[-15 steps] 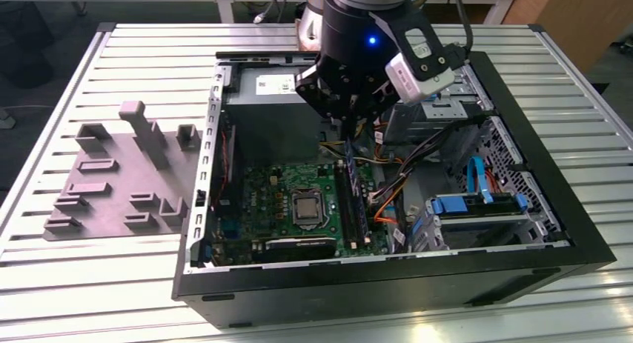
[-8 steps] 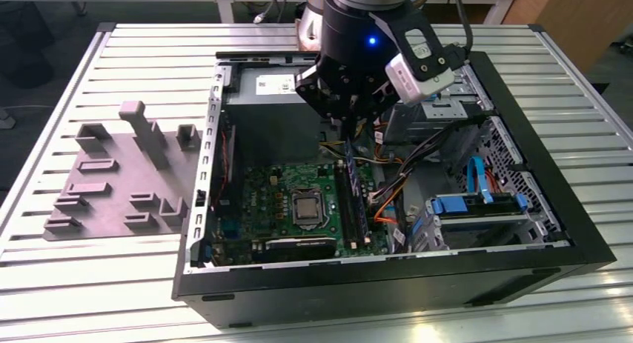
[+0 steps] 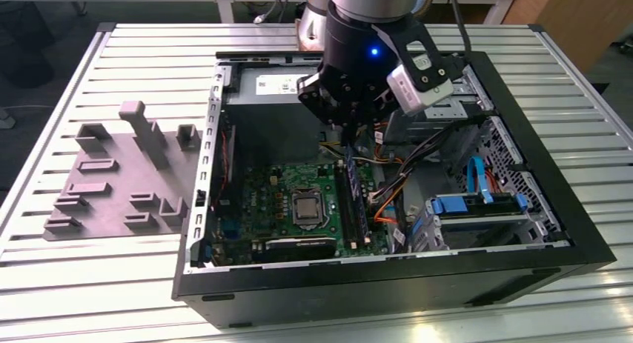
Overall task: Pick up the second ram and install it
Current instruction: 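Insert the second ram into the second slot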
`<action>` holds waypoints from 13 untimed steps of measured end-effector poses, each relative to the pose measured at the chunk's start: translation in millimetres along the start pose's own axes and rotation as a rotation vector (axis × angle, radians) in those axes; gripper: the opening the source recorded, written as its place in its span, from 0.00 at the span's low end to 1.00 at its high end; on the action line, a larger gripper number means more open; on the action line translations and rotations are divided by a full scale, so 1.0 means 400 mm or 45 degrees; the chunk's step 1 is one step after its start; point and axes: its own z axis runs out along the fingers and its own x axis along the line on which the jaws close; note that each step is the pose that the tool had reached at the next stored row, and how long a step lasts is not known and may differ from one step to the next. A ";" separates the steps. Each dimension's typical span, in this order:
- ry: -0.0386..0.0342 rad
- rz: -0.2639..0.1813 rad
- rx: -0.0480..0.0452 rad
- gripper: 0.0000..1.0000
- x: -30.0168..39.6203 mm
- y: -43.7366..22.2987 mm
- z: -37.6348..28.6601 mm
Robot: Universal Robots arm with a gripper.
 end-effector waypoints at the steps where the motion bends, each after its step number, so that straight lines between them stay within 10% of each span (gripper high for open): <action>1: 0.0019 0.000 0.000 0.14 0.000 0.000 0.001; 13: 0.0032 0.000 -0.005 0.14 0.000 0.000 0.002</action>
